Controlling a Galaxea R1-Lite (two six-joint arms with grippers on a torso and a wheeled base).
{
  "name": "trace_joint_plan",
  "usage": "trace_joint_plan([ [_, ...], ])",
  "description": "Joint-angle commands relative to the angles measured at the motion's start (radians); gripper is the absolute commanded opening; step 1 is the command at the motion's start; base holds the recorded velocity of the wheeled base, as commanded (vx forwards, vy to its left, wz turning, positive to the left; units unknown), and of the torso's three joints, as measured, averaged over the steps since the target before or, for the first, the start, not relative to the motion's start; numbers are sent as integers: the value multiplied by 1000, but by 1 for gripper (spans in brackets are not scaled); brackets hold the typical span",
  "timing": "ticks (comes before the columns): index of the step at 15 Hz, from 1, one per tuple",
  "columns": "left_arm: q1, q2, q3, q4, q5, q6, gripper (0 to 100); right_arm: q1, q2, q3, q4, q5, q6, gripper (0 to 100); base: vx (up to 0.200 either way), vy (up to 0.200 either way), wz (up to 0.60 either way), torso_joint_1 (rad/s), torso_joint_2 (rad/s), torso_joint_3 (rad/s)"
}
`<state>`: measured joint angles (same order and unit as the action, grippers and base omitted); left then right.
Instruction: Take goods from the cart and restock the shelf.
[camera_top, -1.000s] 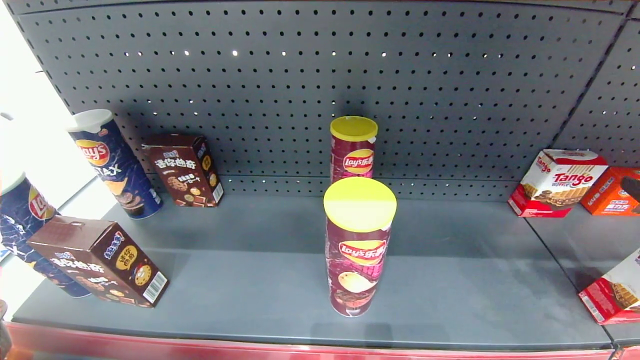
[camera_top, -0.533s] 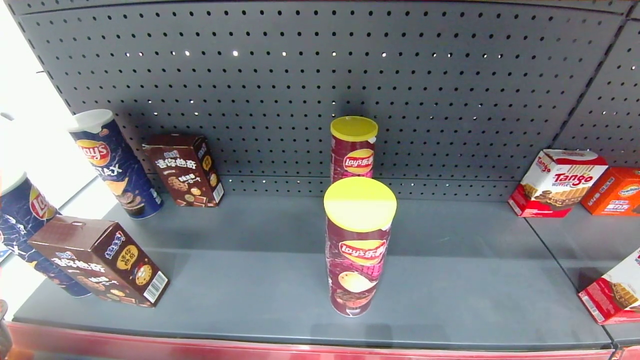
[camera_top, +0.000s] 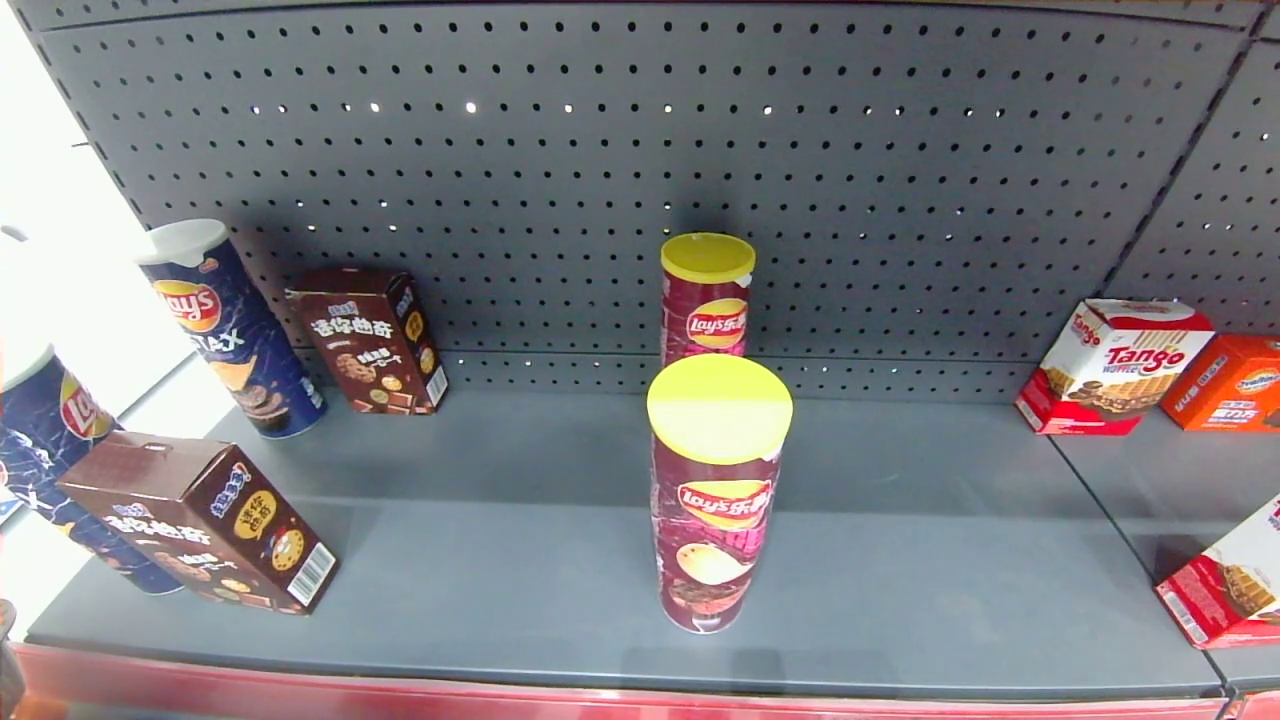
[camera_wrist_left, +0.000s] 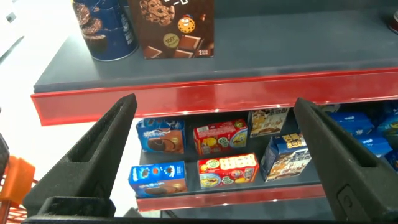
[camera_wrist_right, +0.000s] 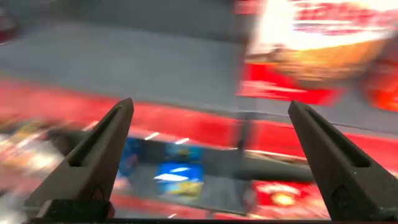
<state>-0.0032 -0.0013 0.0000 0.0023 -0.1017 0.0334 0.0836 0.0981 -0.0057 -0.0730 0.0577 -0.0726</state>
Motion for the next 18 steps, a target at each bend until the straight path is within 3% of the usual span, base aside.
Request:
trace_joint_plan([
  [1, 0, 1, 0, -1, 2, -1, 100, -8, -5, 6, 18, -82, 8, 100, 0, 0, 0, 0, 0, 0],
  [5, 0, 1, 0, -1, 0, -1, 100, 1, -3, 6, 81, -84, 37, 100, 0, 0, 0, 0, 0, 0],
  [18, 0, 1, 0, -1, -1, 2, 100, -7, -3, 6, 75, -78, 56, 100, 0, 0, 0, 0, 0, 0],
])
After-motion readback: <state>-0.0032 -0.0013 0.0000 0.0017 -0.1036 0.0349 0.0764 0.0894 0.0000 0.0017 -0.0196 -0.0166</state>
